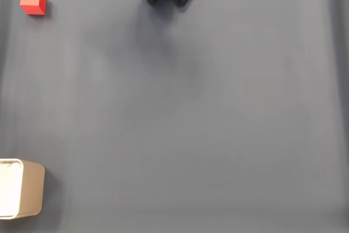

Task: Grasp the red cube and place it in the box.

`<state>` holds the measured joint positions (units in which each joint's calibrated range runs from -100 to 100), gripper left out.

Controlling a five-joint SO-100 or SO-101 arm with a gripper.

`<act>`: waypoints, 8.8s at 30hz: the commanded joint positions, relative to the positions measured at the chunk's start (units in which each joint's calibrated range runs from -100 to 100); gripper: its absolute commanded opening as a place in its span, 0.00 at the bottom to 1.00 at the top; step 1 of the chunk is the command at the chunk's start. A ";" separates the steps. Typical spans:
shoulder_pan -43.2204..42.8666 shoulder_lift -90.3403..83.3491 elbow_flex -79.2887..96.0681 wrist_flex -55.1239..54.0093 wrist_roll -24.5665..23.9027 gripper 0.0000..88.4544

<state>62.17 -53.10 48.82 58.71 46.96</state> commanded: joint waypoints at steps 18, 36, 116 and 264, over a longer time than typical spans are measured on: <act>9.64 6.83 -3.84 -1.17 -1.17 0.17; 12.12 14.54 -2.57 -12.15 -0.24 0.35; 11.27 31.01 13.22 -42.24 1.47 0.40; -29.64 75.38 -91.98 -12.97 2.59 0.00</act>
<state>33.38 20.54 -35.62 46.70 49.60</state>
